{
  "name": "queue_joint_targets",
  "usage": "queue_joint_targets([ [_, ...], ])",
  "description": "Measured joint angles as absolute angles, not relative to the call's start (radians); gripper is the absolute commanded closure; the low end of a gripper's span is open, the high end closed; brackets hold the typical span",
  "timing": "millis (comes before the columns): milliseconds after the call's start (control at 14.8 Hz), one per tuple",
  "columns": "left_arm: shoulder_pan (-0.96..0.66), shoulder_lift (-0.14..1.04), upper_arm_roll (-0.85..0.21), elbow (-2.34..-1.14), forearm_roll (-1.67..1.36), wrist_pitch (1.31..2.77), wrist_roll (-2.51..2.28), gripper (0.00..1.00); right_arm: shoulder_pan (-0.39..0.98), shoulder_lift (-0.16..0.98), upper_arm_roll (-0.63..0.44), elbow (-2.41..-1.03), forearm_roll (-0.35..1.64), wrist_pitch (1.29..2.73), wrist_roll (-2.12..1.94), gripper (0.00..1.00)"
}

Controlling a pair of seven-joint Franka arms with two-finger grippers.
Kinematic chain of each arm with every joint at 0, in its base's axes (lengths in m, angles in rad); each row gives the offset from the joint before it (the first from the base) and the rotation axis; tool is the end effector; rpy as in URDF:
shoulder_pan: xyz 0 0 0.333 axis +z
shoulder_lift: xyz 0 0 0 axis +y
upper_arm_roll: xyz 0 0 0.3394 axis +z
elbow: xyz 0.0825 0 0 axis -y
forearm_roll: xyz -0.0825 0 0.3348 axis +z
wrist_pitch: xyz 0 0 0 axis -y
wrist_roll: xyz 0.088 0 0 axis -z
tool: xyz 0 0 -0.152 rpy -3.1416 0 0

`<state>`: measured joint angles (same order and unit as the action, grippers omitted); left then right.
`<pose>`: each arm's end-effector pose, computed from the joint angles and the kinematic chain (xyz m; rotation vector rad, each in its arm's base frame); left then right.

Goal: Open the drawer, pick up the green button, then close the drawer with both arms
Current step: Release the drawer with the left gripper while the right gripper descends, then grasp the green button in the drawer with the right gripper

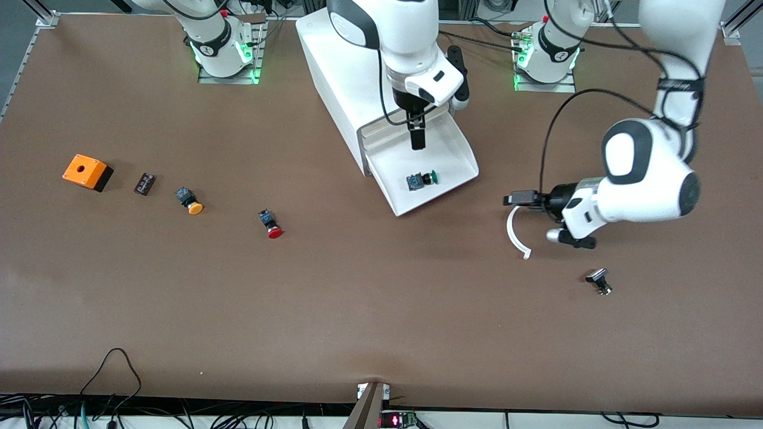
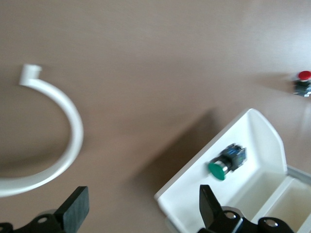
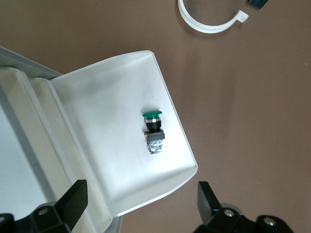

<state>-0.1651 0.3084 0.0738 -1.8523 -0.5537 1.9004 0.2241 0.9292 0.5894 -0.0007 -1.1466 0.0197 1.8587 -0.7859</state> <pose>0.5529 -0.1140 0.3575 2.6355 -0.0843 -0.2945 0.4215 0.5676 0.4555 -2.0397 -2.3456 -0.1884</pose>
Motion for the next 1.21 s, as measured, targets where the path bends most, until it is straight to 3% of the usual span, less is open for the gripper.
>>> queue_joint_targets([
  [472,-0.128,0.111,0.072,-1.825,-0.182,1.799,0.176,0.0,0.819,0.679,-0.006,-1.103,0.115,1.842,-1.075,0.0],
  [741,-0.127,0.006,0.071,-1.807,0.001,1.758,0.17,0.0,0.824,0.755,0.0,-1.101,0.118,1.867,-1.079,0.0],
  [1212,-0.126,-0.04,0.074,-1.801,0.045,1.725,0.16,0.0,0.843,0.828,0.001,-1.099,0.118,1.947,-1.079,0.0],
])
